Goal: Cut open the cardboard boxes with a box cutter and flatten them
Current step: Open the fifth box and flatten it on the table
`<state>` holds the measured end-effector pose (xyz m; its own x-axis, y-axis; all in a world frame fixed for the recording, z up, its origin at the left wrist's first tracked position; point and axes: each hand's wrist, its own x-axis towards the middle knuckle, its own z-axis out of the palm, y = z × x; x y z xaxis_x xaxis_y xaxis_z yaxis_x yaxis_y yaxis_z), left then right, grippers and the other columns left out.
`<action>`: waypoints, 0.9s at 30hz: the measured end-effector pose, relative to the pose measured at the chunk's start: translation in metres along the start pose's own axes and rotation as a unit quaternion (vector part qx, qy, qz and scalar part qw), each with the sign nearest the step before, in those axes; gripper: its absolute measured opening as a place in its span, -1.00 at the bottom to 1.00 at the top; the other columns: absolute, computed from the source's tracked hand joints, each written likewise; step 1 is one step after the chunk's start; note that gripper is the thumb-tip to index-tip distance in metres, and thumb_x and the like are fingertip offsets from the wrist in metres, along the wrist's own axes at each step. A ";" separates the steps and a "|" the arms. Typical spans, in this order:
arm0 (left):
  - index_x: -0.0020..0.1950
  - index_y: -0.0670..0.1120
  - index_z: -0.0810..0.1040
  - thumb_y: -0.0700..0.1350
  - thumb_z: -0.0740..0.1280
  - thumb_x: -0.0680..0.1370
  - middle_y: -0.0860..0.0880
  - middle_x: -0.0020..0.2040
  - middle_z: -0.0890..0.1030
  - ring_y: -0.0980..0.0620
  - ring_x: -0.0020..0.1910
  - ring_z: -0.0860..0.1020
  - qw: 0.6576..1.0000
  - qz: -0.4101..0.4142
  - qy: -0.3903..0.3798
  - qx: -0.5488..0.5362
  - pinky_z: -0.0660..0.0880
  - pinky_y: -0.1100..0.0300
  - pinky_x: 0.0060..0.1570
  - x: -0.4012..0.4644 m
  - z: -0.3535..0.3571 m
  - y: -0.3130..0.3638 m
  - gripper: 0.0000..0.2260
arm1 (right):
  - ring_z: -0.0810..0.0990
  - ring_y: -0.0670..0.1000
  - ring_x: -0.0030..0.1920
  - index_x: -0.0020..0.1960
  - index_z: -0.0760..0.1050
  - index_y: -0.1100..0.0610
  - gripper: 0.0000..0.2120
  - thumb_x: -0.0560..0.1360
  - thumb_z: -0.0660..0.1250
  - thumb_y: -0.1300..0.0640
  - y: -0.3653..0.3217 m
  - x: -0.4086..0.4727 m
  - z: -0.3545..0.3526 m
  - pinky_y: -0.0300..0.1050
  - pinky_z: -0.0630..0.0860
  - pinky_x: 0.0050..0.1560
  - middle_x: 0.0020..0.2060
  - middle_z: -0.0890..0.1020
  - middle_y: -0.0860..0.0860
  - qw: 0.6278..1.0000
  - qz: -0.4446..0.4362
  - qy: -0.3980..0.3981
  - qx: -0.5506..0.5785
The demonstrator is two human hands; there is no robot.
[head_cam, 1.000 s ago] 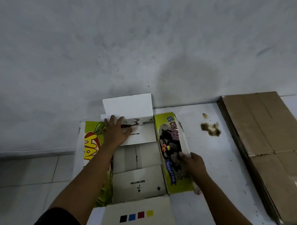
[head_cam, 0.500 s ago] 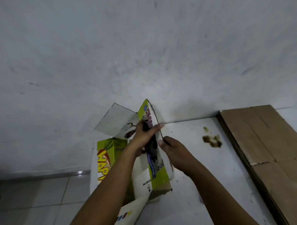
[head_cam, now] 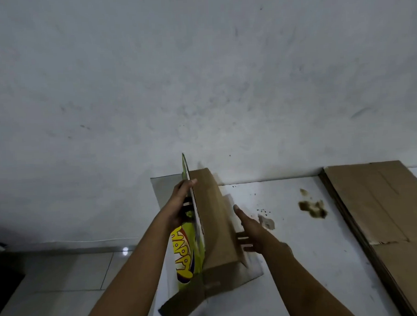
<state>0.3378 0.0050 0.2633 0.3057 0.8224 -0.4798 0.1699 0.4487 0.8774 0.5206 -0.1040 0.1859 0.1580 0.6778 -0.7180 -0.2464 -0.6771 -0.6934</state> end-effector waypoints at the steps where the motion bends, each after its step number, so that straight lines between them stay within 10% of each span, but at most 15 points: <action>1: 0.40 0.18 0.37 0.33 0.42 0.38 -0.11 0.18 0.60 -0.15 0.05 0.61 1.000 0.006 0.011 0.004 0.55 -0.06 -0.05 -0.001 -0.003 -0.001 -0.36 | 0.48 0.20 0.31 0.54 0.24 0.10 -0.11 0.42 0.26 -0.46 0.002 0.000 -0.001 0.12 0.45 0.32 0.37 0.46 0.17 1.000 0.006 -0.017 0.006; 5: 0.48 0.26 0.24 0.14 0.33 0.57 0.06 0.28 0.48 0.09 0.07 0.53 0.994 0.079 0.049 0.063 0.52 0.06 -0.07 -0.011 -0.010 0.001 -0.49 | 0.45 0.20 0.36 0.43 0.33 0.18 -0.31 0.47 0.46 -0.15 0.002 0.004 -0.012 0.13 0.41 0.37 0.38 0.46 0.15 0.999 -0.030 -0.011 0.014; 10: 0.53 0.23 0.24 -0.03 0.14 0.70 0.03 0.55 0.26 0.02 0.51 0.26 0.958 0.219 0.074 0.169 0.30 0.18 0.30 -0.014 -0.006 0.008 -0.60 | 0.66 0.12 0.04 0.19 0.57 0.13 -0.76 0.64 0.23 0.05 -0.036 -0.023 -0.020 -0.01 0.58 -0.05 0.10 0.67 0.12 0.983 -0.168 -0.018 -0.065; 17: 0.56 0.19 0.16 0.13 0.13 0.68 -0.02 0.58 0.22 -0.16 0.50 0.29 0.967 0.133 0.074 0.204 0.39 -0.06 0.26 -0.011 -0.001 0.032 -0.56 | 0.57 -0.02 0.13 0.22 0.54 -0.07 -0.61 0.66 0.04 -0.23 -0.051 -0.060 0.034 -0.03 0.50 0.17 0.12 0.59 -0.05 0.920 -0.340 -0.014 -0.196; 21: 0.57 0.10 0.08 0.42 0.46 0.29 -0.05 0.56 0.25 -0.13 0.47 0.33 0.962 0.103 0.126 0.218 0.39 -0.08 0.36 -0.003 -0.004 0.035 0.00 | 0.43 -0.12 0.29 0.45 0.39 -0.20 -0.54 0.63 0.03 -0.28 -0.032 -0.045 0.053 -0.19 0.30 0.27 0.26 0.46 -0.07 0.907 -0.358 -0.045 -0.218; 27: 0.60 0.00 0.04 0.04 0.55 0.40 -0.06 0.52 0.31 -0.07 0.42 0.38 0.954 0.137 0.151 0.218 0.40 0.08 0.31 0.008 -0.004 0.021 -0.06 | 0.39 -0.21 0.35 0.45 0.37 -0.27 -0.62 0.64 0.11 -0.20 -0.011 -0.012 0.044 -0.27 0.34 0.34 0.33 0.42 -0.16 0.918 -0.361 -0.079 -0.145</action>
<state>0.3403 0.0227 0.2780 0.1221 0.9808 -0.1524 0.5166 0.0683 0.8535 0.4795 -0.0923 0.2051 0.0332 0.9975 -0.0630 0.1368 -0.0670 -0.9883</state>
